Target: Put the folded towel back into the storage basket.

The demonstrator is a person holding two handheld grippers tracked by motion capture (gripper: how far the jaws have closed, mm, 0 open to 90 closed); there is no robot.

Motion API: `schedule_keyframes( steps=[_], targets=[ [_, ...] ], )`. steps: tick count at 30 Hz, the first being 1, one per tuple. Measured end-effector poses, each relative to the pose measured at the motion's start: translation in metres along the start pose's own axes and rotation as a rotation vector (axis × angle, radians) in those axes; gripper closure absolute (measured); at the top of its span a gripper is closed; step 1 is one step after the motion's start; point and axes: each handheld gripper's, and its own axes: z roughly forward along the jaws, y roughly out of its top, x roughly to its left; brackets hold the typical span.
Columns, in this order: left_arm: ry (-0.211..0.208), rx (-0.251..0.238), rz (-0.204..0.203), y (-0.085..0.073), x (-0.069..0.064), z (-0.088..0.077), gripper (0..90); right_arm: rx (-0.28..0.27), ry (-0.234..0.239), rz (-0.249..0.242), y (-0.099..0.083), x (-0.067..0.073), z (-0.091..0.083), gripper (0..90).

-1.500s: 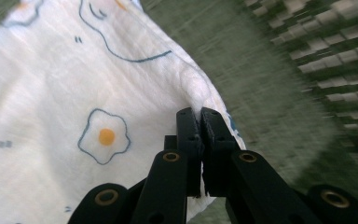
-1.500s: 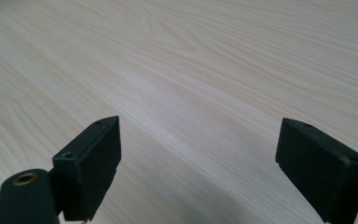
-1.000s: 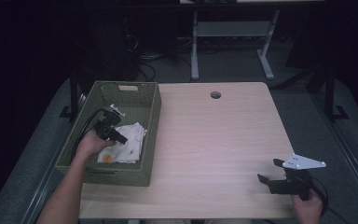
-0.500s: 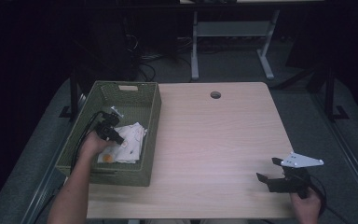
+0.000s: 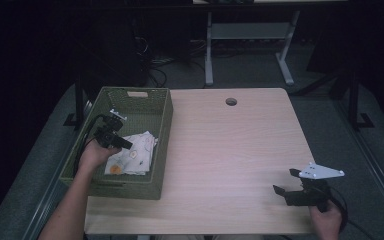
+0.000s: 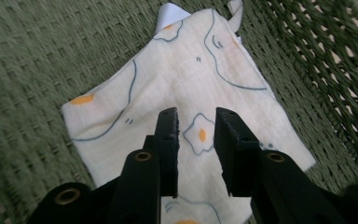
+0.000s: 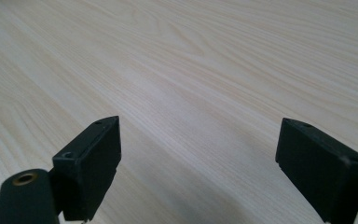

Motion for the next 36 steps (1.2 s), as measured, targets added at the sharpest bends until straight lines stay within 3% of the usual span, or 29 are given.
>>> schedule_keyframes(
  steps=[5, 7, 16, 29, 32, 36],
  targets=[
    [-0.022, -0.063, -0.02, -0.006, -0.007, -0.014, 65.5, 0.006, 0.001, -0.002, 0.0, 0.002, 0.0, 13.5],
    [-0.014, -0.066, -0.023, -0.009, -0.008, -0.017, 65.1, -0.001, 0.004, -0.003, 0.0, 0.002, -0.001, 13.5],
    [-0.052, -0.14, -0.066, -0.023, -0.007, -0.028, 55.5, -0.004, 0.009, -0.011, 0.0, 0.004, -0.001, 13.5],
    [-0.066, -0.202, -0.069, -0.031, -0.014, -0.036, 46.4, -0.003, 0.011, -0.013, 0.001, 0.006, 0.0, 13.5],
    [-0.084, -0.214, -0.075, -0.033, -0.015, -0.039, 44.8, -0.004, 0.012, -0.013, 0.001, 0.006, 0.0, 13.5],
    [-0.145, -0.25, -0.1, -0.036, -0.014, -0.042, 44.4, -0.008, 0.013, -0.018, 0.001, 0.007, -0.001, 13.5]
  ],
)
